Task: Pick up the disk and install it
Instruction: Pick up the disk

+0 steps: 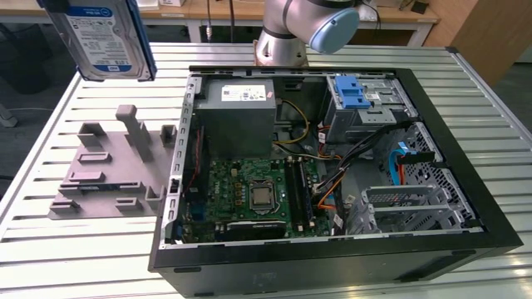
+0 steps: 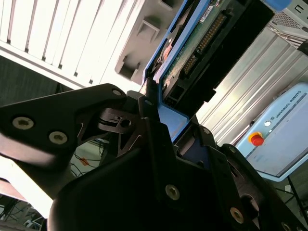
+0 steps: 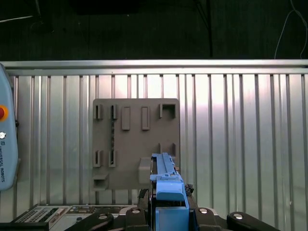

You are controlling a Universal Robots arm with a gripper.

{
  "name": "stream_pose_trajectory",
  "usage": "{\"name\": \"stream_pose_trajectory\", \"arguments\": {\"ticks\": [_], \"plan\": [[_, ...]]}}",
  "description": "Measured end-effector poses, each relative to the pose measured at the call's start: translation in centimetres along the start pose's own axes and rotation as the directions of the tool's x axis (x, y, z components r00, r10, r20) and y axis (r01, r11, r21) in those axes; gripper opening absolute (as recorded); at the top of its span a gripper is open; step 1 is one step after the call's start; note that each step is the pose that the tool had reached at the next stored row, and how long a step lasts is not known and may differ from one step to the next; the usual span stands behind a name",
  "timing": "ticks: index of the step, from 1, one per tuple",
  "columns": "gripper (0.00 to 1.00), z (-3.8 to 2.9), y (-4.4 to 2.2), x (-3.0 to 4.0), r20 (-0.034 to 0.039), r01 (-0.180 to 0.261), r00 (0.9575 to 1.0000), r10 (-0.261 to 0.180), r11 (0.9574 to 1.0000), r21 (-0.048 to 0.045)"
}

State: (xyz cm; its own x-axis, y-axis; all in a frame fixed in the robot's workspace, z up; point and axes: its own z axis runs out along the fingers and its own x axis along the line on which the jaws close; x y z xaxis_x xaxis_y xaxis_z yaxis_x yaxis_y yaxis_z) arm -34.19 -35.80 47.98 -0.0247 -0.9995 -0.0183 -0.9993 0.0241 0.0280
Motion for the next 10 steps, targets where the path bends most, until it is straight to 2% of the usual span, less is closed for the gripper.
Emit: {"name": "stream_pose_trajectory", "arguments": {"ticks": [10], "plan": [[0.36, 0.06, -0.22, 0.08, 0.0000, 0.000, 1.0000, 0.000, 1.0000, 0.0000]]}}
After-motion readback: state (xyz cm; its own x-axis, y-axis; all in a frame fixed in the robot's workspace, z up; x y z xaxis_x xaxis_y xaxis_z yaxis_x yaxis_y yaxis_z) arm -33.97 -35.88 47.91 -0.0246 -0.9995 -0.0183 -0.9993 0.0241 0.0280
